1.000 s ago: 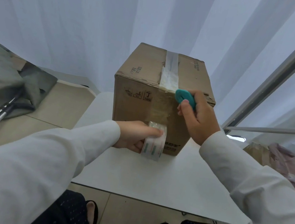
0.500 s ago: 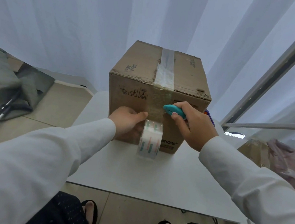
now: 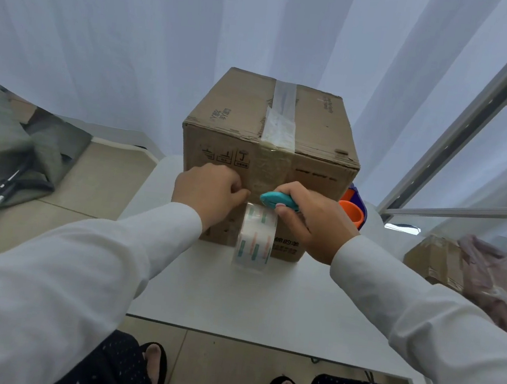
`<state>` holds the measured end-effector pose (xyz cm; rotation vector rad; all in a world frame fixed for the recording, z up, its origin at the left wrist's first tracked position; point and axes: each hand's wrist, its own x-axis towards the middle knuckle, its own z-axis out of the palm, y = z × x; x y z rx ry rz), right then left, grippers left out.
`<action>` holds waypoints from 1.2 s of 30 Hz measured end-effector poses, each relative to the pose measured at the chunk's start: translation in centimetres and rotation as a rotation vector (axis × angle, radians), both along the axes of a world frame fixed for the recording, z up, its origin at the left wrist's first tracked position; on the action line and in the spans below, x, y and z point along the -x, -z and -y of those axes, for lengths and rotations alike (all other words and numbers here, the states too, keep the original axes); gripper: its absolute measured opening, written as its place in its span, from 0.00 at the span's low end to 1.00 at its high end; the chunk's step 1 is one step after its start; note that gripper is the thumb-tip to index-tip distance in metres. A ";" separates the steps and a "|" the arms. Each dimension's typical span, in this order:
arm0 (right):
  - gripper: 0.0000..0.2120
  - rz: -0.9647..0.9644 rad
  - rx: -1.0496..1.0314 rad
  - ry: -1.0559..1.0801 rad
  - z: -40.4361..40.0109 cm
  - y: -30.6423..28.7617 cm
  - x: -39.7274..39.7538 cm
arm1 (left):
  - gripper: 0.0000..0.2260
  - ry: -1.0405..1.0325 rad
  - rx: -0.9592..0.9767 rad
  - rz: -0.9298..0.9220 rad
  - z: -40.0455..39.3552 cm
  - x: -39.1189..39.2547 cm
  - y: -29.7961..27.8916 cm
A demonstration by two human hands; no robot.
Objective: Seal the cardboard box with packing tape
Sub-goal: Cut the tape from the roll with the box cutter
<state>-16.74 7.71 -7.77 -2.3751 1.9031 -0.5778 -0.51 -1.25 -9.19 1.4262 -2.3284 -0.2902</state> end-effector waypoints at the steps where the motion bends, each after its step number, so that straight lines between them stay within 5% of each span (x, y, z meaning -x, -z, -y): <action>1: 0.13 0.007 -0.008 0.002 0.0 0.0 0.0 | 0.13 -0.002 -0.007 0.005 0.1 0.0 0.0; 7: 0.13 0.046 -0.028 -0.002 0.0 0.2 0.1 | 0.16 0.004 -0.184 -0.072 0.1 -0.1 0.2; 12: 0.13 0.048 -0.026 -0.015 0.0 0.4 -0.1 | 0.13 0.018 -0.522 -0.410 0.0 0.1 0.5; 20: 0.10 0.167 -0.051 0.007 0.4 1.1 -0.4 | 0.12 0.038 -0.644 -0.565 -0.4 0.0 0.2; 36: 0.08 0.553 -0.051 0.096 0.6 2.3 -1.6 | 0.08 -0.037 -0.266 -0.180 -1.3 1.1 0.2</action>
